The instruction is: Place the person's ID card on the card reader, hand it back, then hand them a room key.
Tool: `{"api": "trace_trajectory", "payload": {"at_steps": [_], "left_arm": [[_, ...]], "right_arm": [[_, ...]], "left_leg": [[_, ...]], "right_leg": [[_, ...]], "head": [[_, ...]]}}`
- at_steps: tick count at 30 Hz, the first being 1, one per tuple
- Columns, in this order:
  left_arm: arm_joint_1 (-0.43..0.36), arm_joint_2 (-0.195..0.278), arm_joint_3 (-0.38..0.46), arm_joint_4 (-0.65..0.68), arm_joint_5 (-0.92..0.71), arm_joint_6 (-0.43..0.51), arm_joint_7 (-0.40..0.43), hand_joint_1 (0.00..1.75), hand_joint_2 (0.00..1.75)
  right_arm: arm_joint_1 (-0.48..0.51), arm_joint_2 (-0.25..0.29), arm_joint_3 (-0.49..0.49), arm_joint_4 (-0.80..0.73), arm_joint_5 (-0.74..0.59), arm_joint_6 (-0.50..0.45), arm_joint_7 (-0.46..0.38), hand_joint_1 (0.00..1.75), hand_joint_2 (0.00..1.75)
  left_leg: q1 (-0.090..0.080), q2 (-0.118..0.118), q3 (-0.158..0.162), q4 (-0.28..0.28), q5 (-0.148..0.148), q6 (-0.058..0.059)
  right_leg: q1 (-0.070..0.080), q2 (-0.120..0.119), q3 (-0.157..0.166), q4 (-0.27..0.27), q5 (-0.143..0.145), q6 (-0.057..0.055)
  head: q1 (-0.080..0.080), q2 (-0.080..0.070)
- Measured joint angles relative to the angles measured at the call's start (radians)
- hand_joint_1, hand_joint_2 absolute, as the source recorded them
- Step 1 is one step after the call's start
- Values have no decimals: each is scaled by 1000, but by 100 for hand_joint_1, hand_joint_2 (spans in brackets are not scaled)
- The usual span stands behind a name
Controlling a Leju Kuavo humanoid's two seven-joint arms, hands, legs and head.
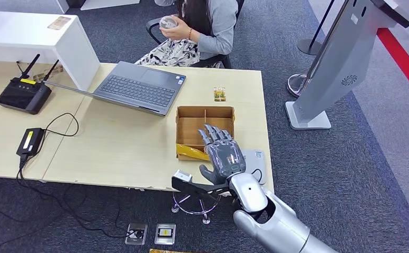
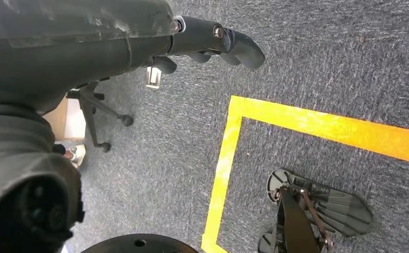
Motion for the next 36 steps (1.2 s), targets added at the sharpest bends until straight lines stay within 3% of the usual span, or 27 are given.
{"api": "trace_trajectory", "payload": {"at_steps": [10,36], "left_arm": [[-1,4,-12,0,-4,-7,-3,0,0],[-1,3,-18,0,14,24,25,0,0]], "right_arm": [[-48,30,-3,84,-29,-9,-16,0,175],[-155,154,4,444,-60,-138,-90,0,175]], "left_leg": [[0,0,0,0,0,0],[0,0,0,0,0,0]], "right_leg": [[0,0,0,0,0,0],[0,0,0,0,0,0]], "head": [[0,0],[0,0]]}}
